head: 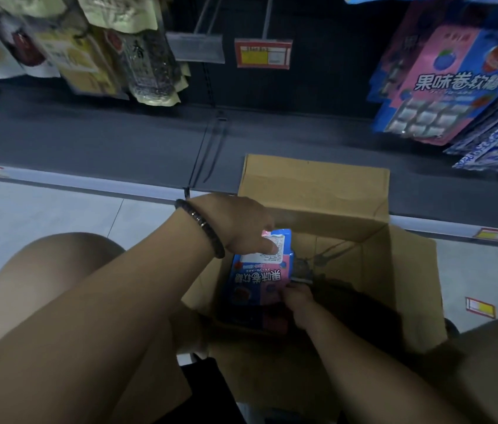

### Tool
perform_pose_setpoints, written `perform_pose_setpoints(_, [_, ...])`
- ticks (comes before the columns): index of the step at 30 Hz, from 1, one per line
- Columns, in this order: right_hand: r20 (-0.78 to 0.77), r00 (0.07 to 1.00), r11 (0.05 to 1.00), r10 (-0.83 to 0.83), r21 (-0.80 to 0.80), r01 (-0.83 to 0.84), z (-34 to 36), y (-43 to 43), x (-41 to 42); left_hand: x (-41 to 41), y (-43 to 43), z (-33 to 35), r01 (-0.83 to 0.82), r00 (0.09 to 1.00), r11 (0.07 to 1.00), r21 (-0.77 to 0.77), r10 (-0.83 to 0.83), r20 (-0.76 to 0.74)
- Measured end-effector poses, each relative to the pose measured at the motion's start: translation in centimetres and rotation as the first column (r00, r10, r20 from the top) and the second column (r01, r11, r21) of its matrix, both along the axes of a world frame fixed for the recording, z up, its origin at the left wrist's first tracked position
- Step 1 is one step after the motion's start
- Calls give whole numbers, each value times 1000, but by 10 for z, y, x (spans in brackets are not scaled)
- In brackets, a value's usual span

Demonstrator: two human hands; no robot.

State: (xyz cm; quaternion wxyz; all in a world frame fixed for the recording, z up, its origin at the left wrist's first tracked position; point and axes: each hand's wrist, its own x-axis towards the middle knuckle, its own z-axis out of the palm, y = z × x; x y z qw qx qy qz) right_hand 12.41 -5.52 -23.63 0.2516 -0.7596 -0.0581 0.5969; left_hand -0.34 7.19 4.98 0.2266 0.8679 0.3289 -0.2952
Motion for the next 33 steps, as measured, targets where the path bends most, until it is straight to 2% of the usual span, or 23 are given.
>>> perform_pose_setpoints(5, [65, 998, 999, 11, 46, -14, 33, 4, 2, 4, 0, 2, 11, 1000, 1000, 8, -11, -22])
perform_pose_setpoints(11, [-64, 997, 939, -43, 339, 62, 84, 9, 12, 1, -4, 15, -70, 996, 998, 6, 70, -50])
perform_pose_setpoints(17, [-133, 990, 898, -49, 427, 102, 150, 7, 36, -6, 1, 15, -49, 979, 994, 95, 66, -191])
perform_pose_setpoints(21, [-104, 993, 873, -47, 480, 91, 204, 14, 61, -4, -3, 19, 8, 979, 996, 92, 11, -203])
perform_pose_setpoints(23, [-92, 996, 857, -3, 513, 50, 236, 20, 80, -4, -1, 19, 54, 997, 998, -15, -54, -57])
perform_pose_setpoints(24, [-100, 995, 844, -1, 533, 55, 253, 23, 92, -5, 0, 17, 60, 996, 994, -92, -54, 68])
perform_pose_setpoints(27, [-126, 992, 818, -12, 569, 82, 304, 32, 129, 0, -2, 4, 39, 948, 974, -225, 35, 315])
perform_pose_setpoints(30, [-167, 985, 831, 40, 553, 60, 336, 33, 152, 18, -16, 3, -12, 891, 990, -140, 74, 447])
perform_pose_setpoints(33, [-180, 982, 835, 50, 548, 58, 346, 31, 165, 33, -23, 7, -73, 758, 997, -3, 57, 649])
